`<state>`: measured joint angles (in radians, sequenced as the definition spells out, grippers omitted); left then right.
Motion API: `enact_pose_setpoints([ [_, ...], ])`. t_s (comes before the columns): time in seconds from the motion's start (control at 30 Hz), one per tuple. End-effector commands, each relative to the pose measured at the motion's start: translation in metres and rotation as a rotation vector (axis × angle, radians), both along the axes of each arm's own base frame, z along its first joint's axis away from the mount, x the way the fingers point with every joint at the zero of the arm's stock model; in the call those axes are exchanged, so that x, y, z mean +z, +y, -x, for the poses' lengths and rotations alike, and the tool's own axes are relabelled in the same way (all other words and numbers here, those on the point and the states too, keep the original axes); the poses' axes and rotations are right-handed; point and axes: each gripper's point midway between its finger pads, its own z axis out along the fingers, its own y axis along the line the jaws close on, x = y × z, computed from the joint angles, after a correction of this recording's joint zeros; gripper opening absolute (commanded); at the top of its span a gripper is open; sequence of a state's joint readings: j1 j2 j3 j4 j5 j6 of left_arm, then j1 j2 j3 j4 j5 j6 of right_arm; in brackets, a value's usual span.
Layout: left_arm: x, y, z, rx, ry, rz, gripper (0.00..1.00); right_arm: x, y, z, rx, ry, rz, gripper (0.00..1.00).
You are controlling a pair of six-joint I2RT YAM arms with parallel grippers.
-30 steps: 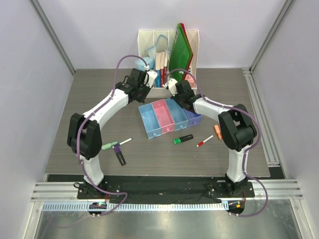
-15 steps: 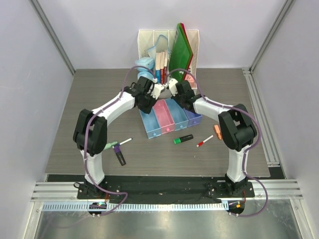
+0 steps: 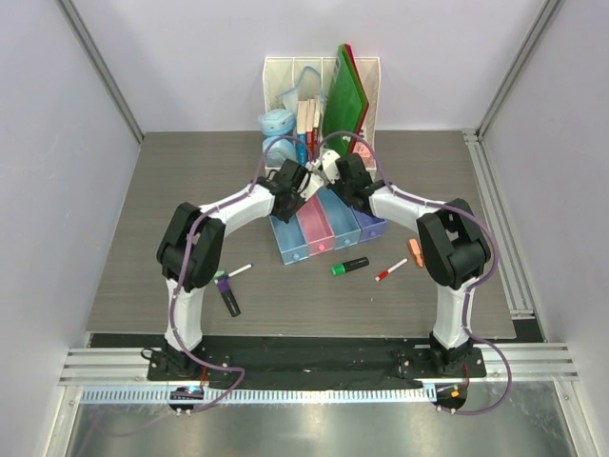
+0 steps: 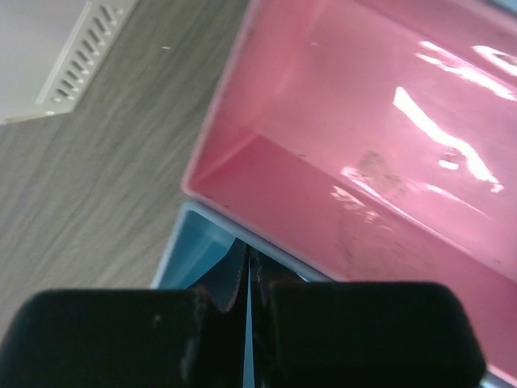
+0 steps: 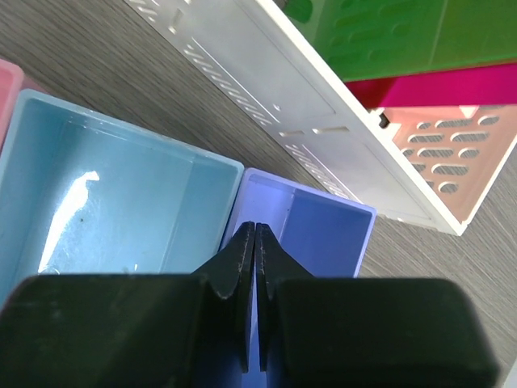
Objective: Sort the stationery into containers
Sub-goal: Move the storage box to the center of the board.
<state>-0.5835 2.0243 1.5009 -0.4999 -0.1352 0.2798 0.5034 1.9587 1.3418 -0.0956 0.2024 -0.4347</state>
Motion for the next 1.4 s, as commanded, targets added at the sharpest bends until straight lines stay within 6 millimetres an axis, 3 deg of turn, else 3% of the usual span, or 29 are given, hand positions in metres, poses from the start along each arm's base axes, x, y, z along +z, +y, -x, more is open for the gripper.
enact_pose_setpoints([
  [0.0, 0.009, -0.019, -0.033, -0.062, -0.165, -0.052, 0.0, 0.014, 0.009, -0.002, 0.019, -0.044, -0.032, 0.08],
  [0.27, 0.007, -0.025, -0.059, -0.059, -0.241, -0.108, 0.0, 0.015, 0.002, 0.007, 0.018, -0.036, -0.015, 0.08],
  [0.43, 0.016, -0.029, -0.073, -0.036, -0.293, -0.109, 0.0, 0.019, 0.0, 0.013, 0.025, -0.04, -0.016, 0.08],
  [0.7, 0.023, -0.03, -0.086, -0.021, -0.342, -0.134, 0.0, 0.023, 0.003, 0.009, 0.022, -0.044, -0.027, 0.08],
  [1.0, 0.035, -0.026, -0.077, -0.002, -0.351, -0.109, 0.0, 0.034, 0.003, 0.007, 0.016, -0.06, -0.031, 0.08],
  [1.37, 0.11, -0.005, -0.042, 0.043, -0.405, -0.008, 0.0, 0.075, -0.004, 0.019, 0.013, -0.096, -0.055, 0.08],
])
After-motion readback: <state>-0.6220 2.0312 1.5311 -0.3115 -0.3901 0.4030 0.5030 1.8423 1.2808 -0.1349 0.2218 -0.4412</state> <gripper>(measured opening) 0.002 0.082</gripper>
